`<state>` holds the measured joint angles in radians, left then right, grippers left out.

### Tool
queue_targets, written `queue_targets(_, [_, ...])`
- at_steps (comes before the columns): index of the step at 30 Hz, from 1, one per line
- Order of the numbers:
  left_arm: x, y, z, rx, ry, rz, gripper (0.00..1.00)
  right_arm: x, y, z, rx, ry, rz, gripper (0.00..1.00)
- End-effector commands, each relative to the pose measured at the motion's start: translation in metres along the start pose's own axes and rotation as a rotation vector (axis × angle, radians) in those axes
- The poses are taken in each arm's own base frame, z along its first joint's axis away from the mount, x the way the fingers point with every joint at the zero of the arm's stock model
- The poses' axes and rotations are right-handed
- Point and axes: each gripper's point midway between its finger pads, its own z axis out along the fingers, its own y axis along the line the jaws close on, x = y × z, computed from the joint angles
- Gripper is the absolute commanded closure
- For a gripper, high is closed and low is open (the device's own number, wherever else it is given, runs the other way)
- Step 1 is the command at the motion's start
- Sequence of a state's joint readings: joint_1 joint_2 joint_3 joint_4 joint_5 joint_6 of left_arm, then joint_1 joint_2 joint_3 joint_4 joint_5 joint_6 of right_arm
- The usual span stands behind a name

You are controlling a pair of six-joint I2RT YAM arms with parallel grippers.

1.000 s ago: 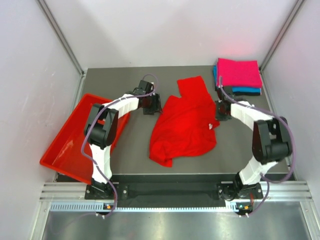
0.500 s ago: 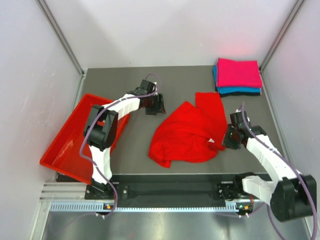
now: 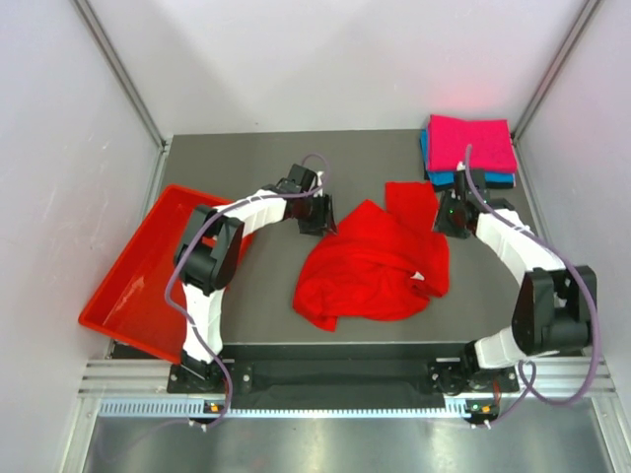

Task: Fold and stack the t-shirts
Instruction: Flatten the tshirt out

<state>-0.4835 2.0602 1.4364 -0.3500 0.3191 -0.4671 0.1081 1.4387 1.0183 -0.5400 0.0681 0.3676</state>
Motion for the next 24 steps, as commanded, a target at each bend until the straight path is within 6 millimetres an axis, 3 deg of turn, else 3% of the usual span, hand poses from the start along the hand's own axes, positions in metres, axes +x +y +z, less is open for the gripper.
queue_targets(1, [0.022,0.003,0.006,0.011,0.057,0.014,0.51,-0.019,0.002,0.015,-0.021,-0.042,-0.048,0.60])
queue_targets(2, [0.025,0.002,0.003,0.017,0.061,0.011,0.59,-0.017,0.003,0.024,-0.028,-0.035,-0.049,0.59])
queue_targets(3, [0.027,0.001,-0.001,0.019,0.060,0.008,0.77,-0.015,0.006,0.028,-0.043,-0.027,-0.049,0.57])
queue_targets(6, [0.041,0.001,-0.021,0.014,0.057,0.004,1.00,0.001,0.019,0.044,-0.117,0.064,-0.055,0.52])
queue_targets(10, [0.056,0.009,-0.059,-0.048,0.048,0.016,1.00,0.009,0.016,0.042,-0.111,0.060,-0.049,0.52])
queue_targets(13, [0.065,0.019,-0.085,-0.120,0.028,0.032,1.00,-0.002,0.014,0.033,-0.100,0.016,-0.066,0.52])
queue_targets(16, [0.078,0.020,-0.093,-0.114,0.040,0.032,1.00,-0.020,0.023,0.034,-0.124,-0.009,-0.090,0.52])
queue_targets(19, [0.089,0.023,-0.093,-0.111,0.072,0.013,1.00,-0.037,0.036,0.051,-0.153,-0.003,-0.088,0.53])
queue_targets(20, [0.090,0.024,-0.093,-0.121,0.065,0.003,1.00,-0.054,0.043,0.051,-0.166,-0.029,-0.082,0.55])
queue_targets(21, [0.091,0.027,-0.094,-0.132,0.060,-0.001,1.00,-0.052,0.045,0.062,-0.162,-0.005,-0.057,0.57])
queue_targets(24, [0.092,0.031,-0.101,-0.146,0.021,-0.001,1.00,-0.073,0.057,0.075,-0.162,-0.029,-0.001,0.60])
